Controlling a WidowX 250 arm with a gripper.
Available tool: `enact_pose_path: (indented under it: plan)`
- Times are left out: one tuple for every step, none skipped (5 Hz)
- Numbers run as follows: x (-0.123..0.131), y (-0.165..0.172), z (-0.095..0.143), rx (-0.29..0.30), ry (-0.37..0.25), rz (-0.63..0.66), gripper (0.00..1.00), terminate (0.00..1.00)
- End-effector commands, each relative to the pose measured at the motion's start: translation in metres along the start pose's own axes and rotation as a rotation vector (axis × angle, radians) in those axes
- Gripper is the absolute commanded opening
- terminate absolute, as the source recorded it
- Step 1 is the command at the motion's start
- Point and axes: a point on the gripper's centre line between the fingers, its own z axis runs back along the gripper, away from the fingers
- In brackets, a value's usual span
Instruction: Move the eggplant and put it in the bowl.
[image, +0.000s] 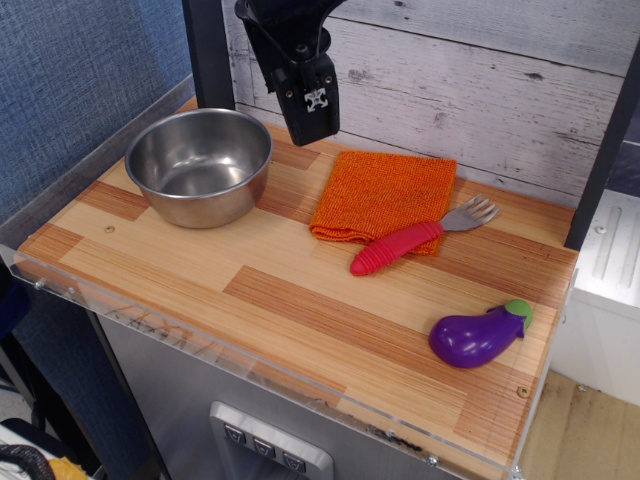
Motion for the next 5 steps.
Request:
enact_pose_path:
  plan:
    - [0.000, 0.000, 0.000, 0.000, 0.000, 0.000, 1.00, 0.00]
    - [0.008, -0.012, -0.008, -0.034, -0.004, 0.006, 1.00, 0.00]
    - [0.020, -0.037, -0.020, -0.090, 0.002, -0.029, 1.00, 0.00]
    - [0.026, -0.062, -0.034, -0.132, 0.023, -0.052, 1.00, 0.00]
    - [0.029, -0.079, -0.058, -0.145, 0.029, -0.044, 1.00, 0.00]
